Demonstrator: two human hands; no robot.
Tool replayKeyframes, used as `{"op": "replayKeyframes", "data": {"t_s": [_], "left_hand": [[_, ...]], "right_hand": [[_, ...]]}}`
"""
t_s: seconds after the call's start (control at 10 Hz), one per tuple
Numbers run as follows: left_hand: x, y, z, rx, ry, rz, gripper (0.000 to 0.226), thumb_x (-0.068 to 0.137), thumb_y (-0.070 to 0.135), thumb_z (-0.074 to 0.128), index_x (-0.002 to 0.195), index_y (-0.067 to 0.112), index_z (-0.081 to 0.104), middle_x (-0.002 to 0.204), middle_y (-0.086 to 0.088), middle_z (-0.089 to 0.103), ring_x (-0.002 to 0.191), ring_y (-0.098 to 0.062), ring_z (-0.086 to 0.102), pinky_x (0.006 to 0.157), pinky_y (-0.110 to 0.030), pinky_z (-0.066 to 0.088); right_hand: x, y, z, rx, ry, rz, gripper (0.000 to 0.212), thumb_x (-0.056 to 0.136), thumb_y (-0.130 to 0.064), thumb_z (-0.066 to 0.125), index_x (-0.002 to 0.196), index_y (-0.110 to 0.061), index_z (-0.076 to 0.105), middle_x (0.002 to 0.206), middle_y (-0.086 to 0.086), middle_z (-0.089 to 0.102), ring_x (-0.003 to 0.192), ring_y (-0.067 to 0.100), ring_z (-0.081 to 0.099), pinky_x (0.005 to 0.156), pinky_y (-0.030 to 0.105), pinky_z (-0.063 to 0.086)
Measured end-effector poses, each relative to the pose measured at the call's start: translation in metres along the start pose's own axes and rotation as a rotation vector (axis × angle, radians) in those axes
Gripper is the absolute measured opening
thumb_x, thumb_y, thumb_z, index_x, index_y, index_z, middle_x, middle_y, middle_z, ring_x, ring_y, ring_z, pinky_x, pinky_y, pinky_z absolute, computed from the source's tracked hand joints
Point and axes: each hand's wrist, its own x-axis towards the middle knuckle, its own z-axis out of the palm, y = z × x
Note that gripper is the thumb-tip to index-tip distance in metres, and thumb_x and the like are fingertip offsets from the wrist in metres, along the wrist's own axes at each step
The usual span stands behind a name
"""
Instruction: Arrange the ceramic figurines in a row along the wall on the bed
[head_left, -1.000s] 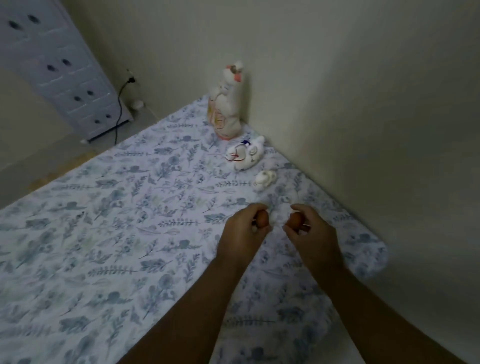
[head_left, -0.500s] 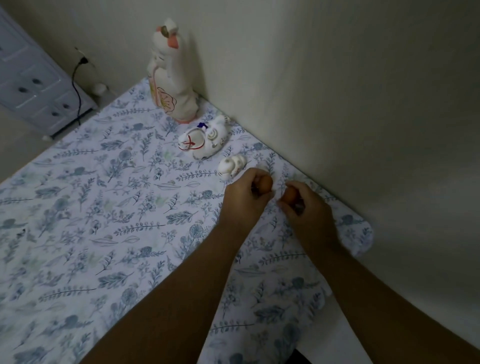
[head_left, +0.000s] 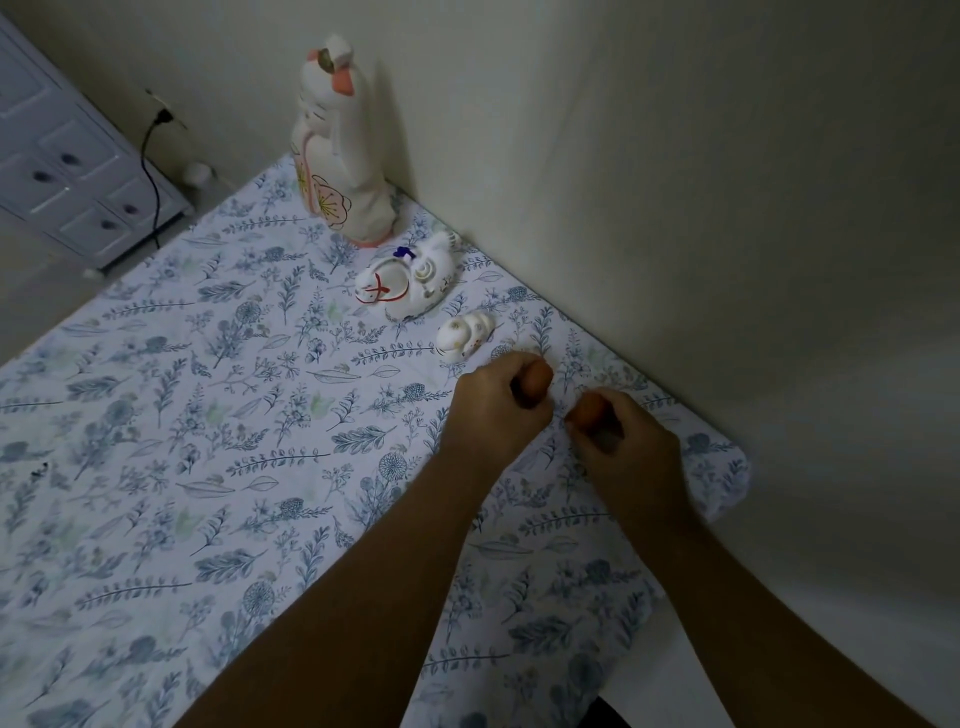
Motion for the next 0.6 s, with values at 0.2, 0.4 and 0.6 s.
{"op": "replayKeyframes", "data": {"t_s": [0.2,0.4,0.6], "left_hand": [[-0.004,0.0,0.004,-0.029,0.03,-0.016,0.036,0.075,0.011,0.079,0.109,0.022,0.073,0.095,0.008,0.074,0.082,0.0,0.061,0.071,0.002,0.041],[-0.005,0.001,0.001,-0.053,0.017,-0.021,0.053,0.076,0.015,0.081,0.127,0.021,0.068,0.114,0.004,0.074,0.104,-0.007,0.065,0.091,-0.015,0.049],[-0.027,0.006,-0.025,-0.055,0.052,-0.047,0.058,0.084,0.023,0.078,0.139,0.019,0.061,0.133,0.003,0.067,0.121,-0.011,0.06,0.091,0.004,0.033]], "right_hand": [[0.0,-0.002,-0.002,0.004,0.004,-0.035,0.026,0.083,-0.02,0.079,0.106,-0.014,0.069,0.095,0.005,0.071,0.09,0.021,0.065,0.078,0.038,0.056],[-0.003,-0.002,-0.006,0.023,-0.046,-0.024,0.06,0.077,-0.03,0.084,0.13,-0.013,0.061,0.121,0.003,0.066,0.113,0.02,0.059,0.091,0.029,0.049],[-0.002,-0.025,-0.024,0.036,-0.076,-0.115,0.063,0.085,-0.05,0.068,0.139,-0.023,0.049,0.134,-0.005,0.052,0.126,0.012,0.045,0.093,0.023,0.042]]}}
